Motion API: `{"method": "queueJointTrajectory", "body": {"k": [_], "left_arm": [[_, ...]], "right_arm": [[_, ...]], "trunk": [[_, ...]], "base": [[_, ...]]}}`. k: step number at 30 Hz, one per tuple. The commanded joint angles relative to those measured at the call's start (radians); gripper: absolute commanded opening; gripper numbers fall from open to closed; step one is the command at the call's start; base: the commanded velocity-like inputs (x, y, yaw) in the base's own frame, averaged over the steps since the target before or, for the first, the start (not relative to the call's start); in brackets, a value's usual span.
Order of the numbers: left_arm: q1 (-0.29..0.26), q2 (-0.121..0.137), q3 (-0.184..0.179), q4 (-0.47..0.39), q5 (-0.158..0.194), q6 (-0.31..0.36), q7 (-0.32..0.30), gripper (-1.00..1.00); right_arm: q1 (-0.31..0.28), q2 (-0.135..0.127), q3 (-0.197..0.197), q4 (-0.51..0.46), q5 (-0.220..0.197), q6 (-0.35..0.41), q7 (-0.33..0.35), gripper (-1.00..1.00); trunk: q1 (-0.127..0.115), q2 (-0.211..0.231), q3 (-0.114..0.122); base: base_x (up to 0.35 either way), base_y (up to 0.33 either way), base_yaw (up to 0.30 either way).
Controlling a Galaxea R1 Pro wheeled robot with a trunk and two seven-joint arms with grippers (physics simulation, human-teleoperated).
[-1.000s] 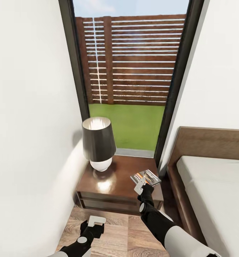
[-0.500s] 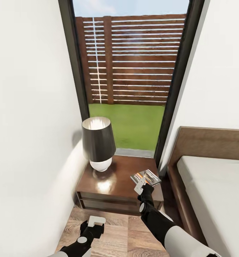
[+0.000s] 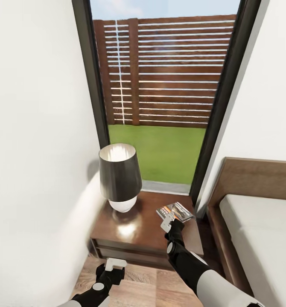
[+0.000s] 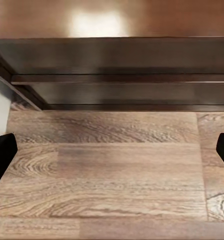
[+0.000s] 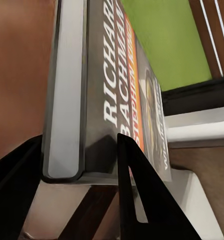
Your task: In the bedroom, move the book from the bed onto either nightstand, and place the two sandals side by side next to the bed.
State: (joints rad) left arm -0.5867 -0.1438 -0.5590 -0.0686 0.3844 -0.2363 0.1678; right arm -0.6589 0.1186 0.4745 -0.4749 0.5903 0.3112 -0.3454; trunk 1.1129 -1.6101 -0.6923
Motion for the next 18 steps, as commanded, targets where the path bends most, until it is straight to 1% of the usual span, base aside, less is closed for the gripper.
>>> {"method": "queueJointTrajectory", "body": {"k": [1, 3, 5, 7, 9, 10, 11, 12, 13, 18], "left_arm": [[-0.001, 0.0, -0.009, 0.001, 0.007, -0.003, 0.004, 1.0], [-0.001, 0.0, -0.009, 0.001, 0.007, -0.003, 0.004, 1.0], [0.004, 0.001, -0.007, 0.002, 0.007, -0.011, 0.006, 1.0], [0.024, 0.005, -0.006, 0.002, 0.005, -0.015, 0.007, 1.0], [0.061, 0.008, -0.007, 0.001, 0.001, -0.019, 0.009, 1.0], [0.069, 0.009, -0.007, 0.0, 0.0, -0.023, 0.009, 1.0], [0.083, 0.011, -0.007, 0.0, 0.0, -0.036, 0.009, 1.0], [0.106, 0.013, -0.007, 0.001, -0.001, -0.069, 0.009, 1.0], [0.111, 0.013, -0.008, 0.001, -0.002, -0.075, 0.009, 1.0], [0.129, 0.013, -0.01, 0.001, -0.002, -0.094, 0.015, 1.0]], "right_arm": [[-0.001, -0.001, 0.005, -0.001, 0.008, 0.009, -0.003, -1.0], [-0.001, -0.001, 0.006, -0.001, 0.008, 0.009, -0.003, -1.0], [-0.001, -0.001, 0.005, -0.001, 0.008, 0.009, -0.003, -1.0], [-0.001, -0.001, 0.004, -0.001, 0.008, 0.009, -0.003, -1.0], [-0.001, -0.001, 0.004, -0.002, 0.008, 0.009, -0.003, -1.0], [-0.001, -0.001, 0.004, -0.002, 0.008, 0.009, -0.003, -1.0], [-0.001, -0.001, 0.004, -0.002, 0.008, 0.009, -0.003, -1.0], [-0.001, -0.001, 0.004, -0.002, 0.008, 0.009, -0.003, -1.0], [-0.001, -0.001, 0.004, -0.002, 0.008, 0.008, -0.004, -1.0], [-0.001, -0.002, 0.003, -0.002, 0.007, 0.007, -0.004, -1.0]], "trunk": [[0.0, 0.0, -0.001], [0.0, 0.0, 0.0], [0.0, 0.0, 0.0], [0.0, 0.0, 0.0], [0.0, 0.0, 0.0], [0.0, 0.0, 0.0], [0.0, 0.0, 0.0], [0.0, 0.0, 0.0], [0.0, 0.0, 0.0], [0.019, -0.035, -0.016]], "base": [[0.035, 0.0, 0.229], [0.023, 0.0, 0.203], [0.006, 0.0, 0.06], [0.003, 0.0, 0.027], [0.001, 0.0, 0.013], [0.001, 0.0, 0.008], [0.001, 0.0, 0.005], [0.0, 0.0, 0.002], [0.0, 0.0, 0.002], [0.0, 0.0, 0.0]]}}
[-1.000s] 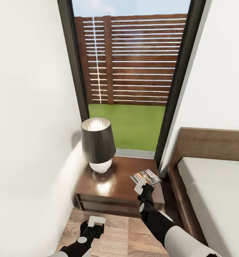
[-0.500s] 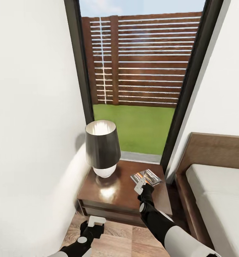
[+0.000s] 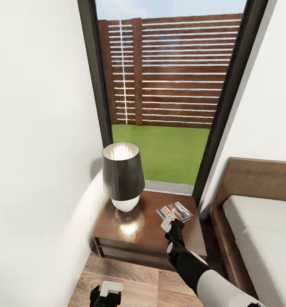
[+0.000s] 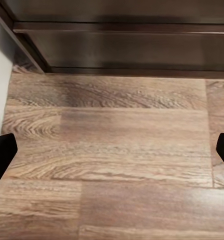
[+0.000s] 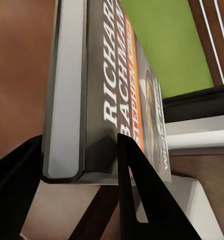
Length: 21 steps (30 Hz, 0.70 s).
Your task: In the bedroom, move the book from the bed onto either nightstand, and place the two sandals side by side next to the bed.
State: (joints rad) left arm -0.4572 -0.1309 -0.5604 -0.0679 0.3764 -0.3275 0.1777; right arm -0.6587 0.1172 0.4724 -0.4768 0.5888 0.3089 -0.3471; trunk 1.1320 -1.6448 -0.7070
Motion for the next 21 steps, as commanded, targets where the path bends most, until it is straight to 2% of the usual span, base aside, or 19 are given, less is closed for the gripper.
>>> {"method": "queueJointTrajectory", "body": {"k": [1, 21], "left_arm": [[0.0, 0.0, -0.009, 0.001, 0.006, -0.004, 0.005, 1.0], [0.026, 0.001, -0.013, 0.0, 0.004, -0.015, 0.006, 1.0]], "right_arm": [[-0.001, 0.0, 0.006, 0.0, 0.008, 0.01, -0.003, -1.0], [-0.001, -0.001, 0.006, 0.0, 0.009, 0.012, -0.003, -1.0]], "trunk": [[0.004, -0.008, -0.004], [0.081, -0.148, -0.067]], "base": [[0.0, 0.0, 0.0], [0.0, 0.0, 0.0]]}}
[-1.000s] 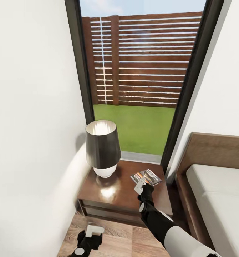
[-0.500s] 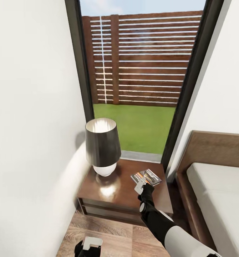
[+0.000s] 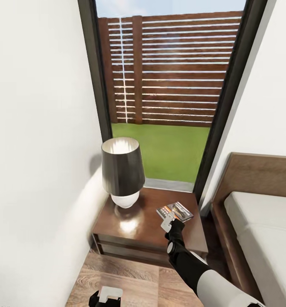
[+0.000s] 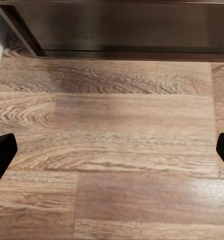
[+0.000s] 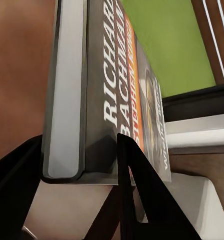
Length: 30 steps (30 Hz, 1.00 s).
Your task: In the bedroom, move the book from the bed onto either nightstand, and place the two sandals side by side next to the bed.
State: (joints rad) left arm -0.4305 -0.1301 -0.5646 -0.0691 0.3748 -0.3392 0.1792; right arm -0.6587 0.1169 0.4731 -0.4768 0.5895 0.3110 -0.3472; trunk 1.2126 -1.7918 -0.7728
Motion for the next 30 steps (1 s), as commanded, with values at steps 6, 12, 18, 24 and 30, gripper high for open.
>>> {"method": "queueJointTrajectory", "body": {"k": [6, 12, 18, 24, 30], "left_arm": [[-0.001, -0.001, -0.009, 0.001, 0.006, -0.003, 0.005, 1.0], [-0.001, -0.002, -0.009, 0.0, 0.006, -0.003, 0.005, 1.0], [-0.001, -0.002, -0.01, 0.0, 0.006, -0.003, 0.005, 1.0], [-0.001, -0.002, -0.01, 0.0, 0.006, -0.003, 0.003, 1.0], [-0.001, -0.002, -0.01, 0.0, 0.006, -0.003, 0.003, 1.0]], "right_arm": [[-0.001, 0.0, 0.004, 0.0, 0.009, 0.011, -0.003, -1.0], [-0.001, 0.0, 0.004, 0.001, 0.009, 0.012, -0.003, -1.0], [-0.001, 0.0, 0.004, 0.001, 0.009, 0.013, -0.001, -1.0], [-0.001, 0.001, 0.004, 0.003, 0.009, 0.014, -0.001, -1.0], [-0.001, 0.001, 0.004, 0.003, 0.009, 0.014, -0.001, -1.0]], "trunk": [[0.023, -0.043, -0.02], [0.046, -0.085, -0.039], [0.069, -0.127, -0.057], [0.092, -0.169, -0.076], [0.115, -0.211, -0.095]], "base": [[0.0, 0.0, 0.0], [0.0, 0.0, 0.0], [0.0, 0.0, 0.0], [0.0, 0.0, 0.0], [0.0, 0.0, 0.0]]}}
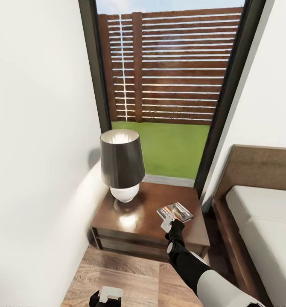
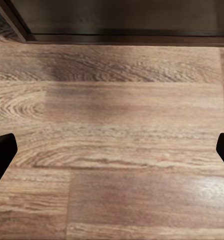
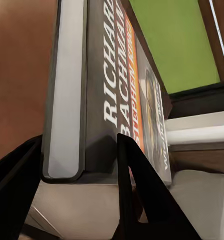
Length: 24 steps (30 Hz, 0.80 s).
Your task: In the bedroom, move the book from the bed onto either nightstand, and place the two sandals side by side next to the bed.
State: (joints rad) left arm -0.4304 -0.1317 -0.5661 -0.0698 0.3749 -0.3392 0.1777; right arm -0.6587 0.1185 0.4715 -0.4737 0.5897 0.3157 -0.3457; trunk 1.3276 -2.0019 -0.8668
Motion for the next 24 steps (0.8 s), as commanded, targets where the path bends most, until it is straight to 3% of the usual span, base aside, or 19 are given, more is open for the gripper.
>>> {"method": "queueJointTrajectory", "body": {"k": [1, 24], "left_arm": [[-0.001, 0.0, -0.009, 0.001, 0.006, -0.003, 0.005, 1.0], [-0.001, 0.0, -0.009, 0.001, 0.006, -0.003, 0.003, 1.0]], "right_arm": [[-0.001, 0.0, 0.006, 0.0, 0.009, 0.01, -0.002, -1.0], [-0.001, 0.0, 0.006, 0.001, 0.009, 0.039, -0.002, -1.0]], "trunk": [[0.004, -0.008, -0.004], [0.088, -0.162, -0.073]], "base": [[0.0, 0.0, 0.0], [0.0, 0.0, 0.0]]}}
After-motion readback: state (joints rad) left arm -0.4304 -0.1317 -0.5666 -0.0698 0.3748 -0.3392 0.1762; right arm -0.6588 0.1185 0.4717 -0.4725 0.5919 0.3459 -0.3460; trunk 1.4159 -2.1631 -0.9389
